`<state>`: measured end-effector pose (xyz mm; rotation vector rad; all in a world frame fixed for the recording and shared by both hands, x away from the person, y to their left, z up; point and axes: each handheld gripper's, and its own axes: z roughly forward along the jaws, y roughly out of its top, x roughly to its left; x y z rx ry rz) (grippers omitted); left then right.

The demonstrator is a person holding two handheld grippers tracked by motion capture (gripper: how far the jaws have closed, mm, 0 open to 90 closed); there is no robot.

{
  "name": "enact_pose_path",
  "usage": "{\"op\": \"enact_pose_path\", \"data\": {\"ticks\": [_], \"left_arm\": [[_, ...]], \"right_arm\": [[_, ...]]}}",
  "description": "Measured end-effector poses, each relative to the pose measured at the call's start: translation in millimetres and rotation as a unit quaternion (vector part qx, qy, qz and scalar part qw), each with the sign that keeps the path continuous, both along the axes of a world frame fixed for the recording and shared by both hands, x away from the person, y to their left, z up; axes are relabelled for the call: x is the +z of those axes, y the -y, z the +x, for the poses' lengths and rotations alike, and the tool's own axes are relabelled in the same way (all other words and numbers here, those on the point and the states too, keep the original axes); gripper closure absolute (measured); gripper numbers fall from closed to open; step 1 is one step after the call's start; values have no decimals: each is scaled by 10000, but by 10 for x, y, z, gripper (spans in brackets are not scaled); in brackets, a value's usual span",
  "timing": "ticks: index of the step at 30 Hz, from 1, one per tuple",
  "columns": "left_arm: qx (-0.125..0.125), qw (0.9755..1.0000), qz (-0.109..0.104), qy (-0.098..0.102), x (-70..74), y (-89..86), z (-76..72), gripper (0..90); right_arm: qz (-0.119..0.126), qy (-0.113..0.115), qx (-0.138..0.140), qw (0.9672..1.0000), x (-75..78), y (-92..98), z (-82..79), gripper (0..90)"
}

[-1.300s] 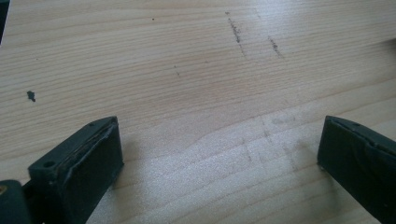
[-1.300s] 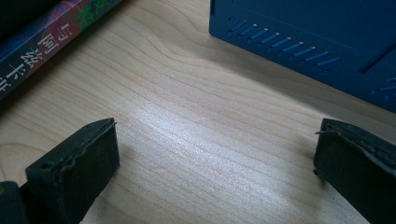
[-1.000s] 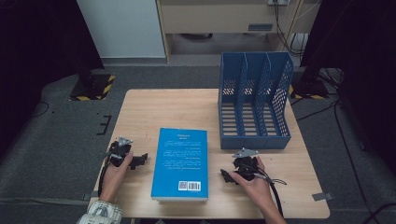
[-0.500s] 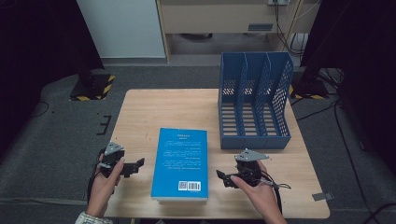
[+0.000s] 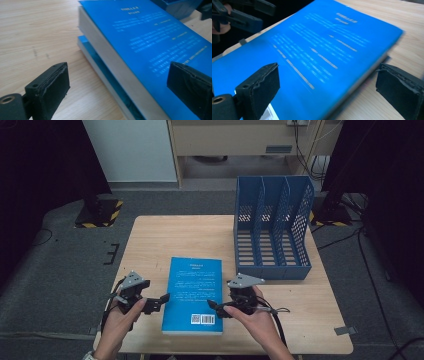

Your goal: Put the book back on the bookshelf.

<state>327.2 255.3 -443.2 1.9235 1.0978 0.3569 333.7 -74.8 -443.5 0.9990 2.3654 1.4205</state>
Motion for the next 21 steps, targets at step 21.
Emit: {"op": "enact_pose_path", "data": {"ticks": [21], "left_arm": [[-655,9957,-515,-414,-235,227,56,20]], "right_arm": [[310,-416,-144,9985,-303,-142,133,2]]}}
